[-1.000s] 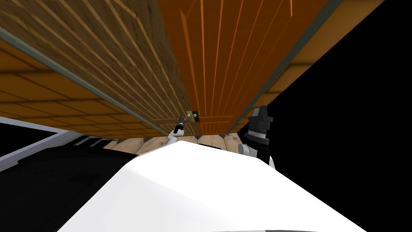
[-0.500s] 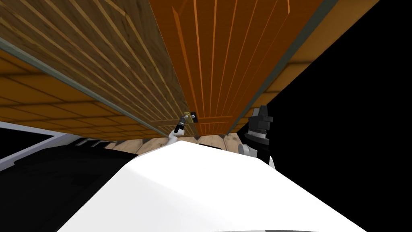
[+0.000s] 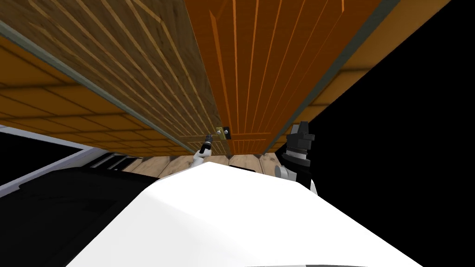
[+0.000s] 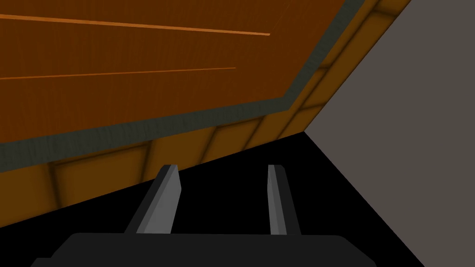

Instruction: Pull the door open

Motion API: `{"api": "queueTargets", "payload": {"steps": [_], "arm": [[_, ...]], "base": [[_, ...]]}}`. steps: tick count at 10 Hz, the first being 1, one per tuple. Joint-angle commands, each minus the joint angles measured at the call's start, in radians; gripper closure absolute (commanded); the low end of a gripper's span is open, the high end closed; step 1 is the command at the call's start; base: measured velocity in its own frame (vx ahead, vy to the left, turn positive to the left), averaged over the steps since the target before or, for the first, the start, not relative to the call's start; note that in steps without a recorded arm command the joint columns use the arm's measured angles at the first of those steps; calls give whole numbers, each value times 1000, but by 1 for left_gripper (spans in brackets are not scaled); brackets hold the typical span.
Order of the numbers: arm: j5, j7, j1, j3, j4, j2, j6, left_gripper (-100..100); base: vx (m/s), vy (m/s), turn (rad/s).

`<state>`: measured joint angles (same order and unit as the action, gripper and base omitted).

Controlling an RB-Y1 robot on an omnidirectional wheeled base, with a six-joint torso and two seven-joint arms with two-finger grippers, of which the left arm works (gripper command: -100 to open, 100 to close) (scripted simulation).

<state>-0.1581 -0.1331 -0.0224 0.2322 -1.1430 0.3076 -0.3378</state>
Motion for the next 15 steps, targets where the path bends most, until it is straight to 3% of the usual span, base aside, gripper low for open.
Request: {"api": "queueTargets", "payload": {"steps": [1,4,7,8,9,12,15], "arm": [[-2,-3,-20,7,-10,7,2,-100],[-2,-7,-30,-3,-21,5,2,-100],[5,-12,-13,-48,-51,-17,-2,-100],[3,-13,-28,-40,-55,-12,0,-100],[-1,-11,-45,-12,-39,2,-1,-100],[-7,-4,-66,36,-11,25,-1,-100],[-7,1,-60,44,-3,24,-4,-100]], "base": [[-196,68,52],[-208,-29,17],[-120,-182,-126],[-19,-81,-21],[-12,48,226],[40,143,152],[119,80,0]]}}
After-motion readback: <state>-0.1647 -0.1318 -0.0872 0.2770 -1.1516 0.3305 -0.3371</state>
